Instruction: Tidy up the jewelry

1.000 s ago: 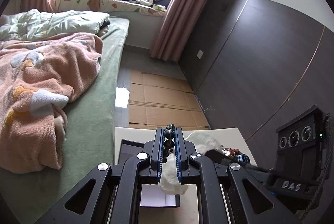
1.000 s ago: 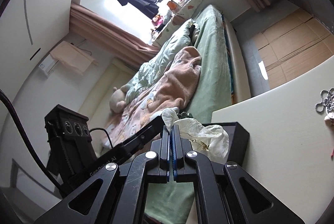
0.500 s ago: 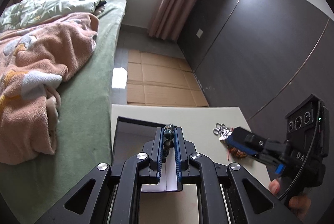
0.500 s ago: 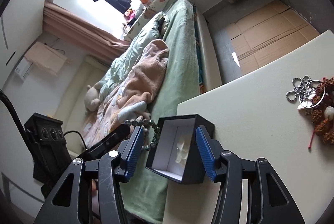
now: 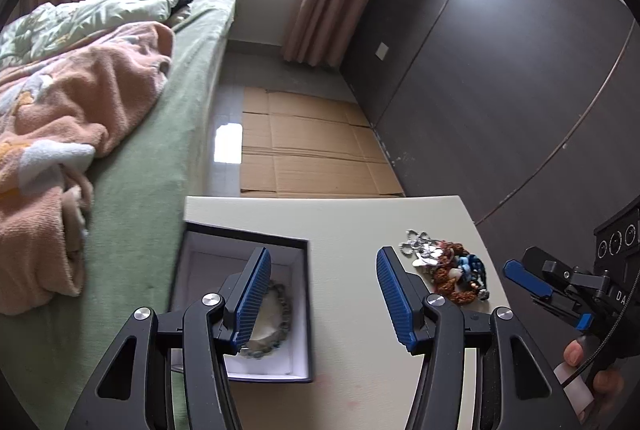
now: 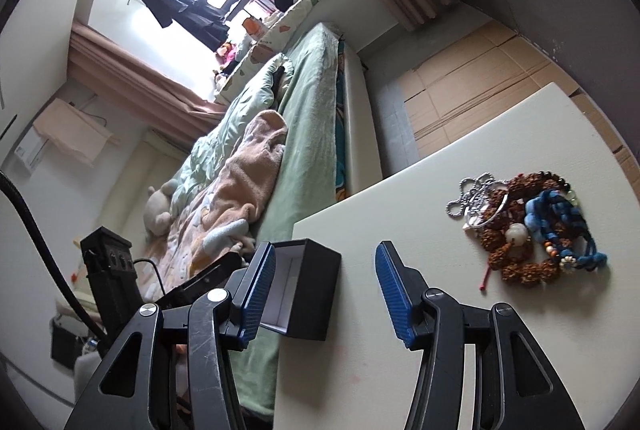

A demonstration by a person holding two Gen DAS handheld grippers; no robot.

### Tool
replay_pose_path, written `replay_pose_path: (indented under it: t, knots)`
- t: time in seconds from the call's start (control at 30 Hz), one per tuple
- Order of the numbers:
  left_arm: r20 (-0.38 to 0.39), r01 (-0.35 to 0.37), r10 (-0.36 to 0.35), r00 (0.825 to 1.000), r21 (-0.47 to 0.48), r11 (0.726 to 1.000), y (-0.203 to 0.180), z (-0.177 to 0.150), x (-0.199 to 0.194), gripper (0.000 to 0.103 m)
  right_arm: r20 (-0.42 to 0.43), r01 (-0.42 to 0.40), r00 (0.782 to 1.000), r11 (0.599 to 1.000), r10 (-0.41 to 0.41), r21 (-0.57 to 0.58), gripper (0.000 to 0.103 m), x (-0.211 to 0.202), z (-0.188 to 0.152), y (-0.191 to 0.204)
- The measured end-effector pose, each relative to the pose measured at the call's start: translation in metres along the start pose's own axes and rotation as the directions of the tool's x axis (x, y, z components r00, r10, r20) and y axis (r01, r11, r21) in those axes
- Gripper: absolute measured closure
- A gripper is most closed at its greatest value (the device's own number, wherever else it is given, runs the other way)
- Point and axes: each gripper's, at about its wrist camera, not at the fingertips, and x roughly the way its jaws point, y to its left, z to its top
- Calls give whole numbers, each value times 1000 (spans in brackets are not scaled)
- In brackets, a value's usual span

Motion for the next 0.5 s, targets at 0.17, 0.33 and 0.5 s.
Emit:
replay_pose_path:
  t: [0.17,0.33,0.5]
  knots:
    - [-14,28,-28,1000,50,998,-31,-3,14,46,25,68,997,997,-68,28,50,-23,4,-16]
    - [-35,51,-48,998,83,995,-56,-8,31,46,20,128,991,987,-130,95,50,-35,8,-37]
    - [-46,68,-63,997,116,991,-78,-13,50,46,12,197,980,972,-200,132,50,-44,9,-56]
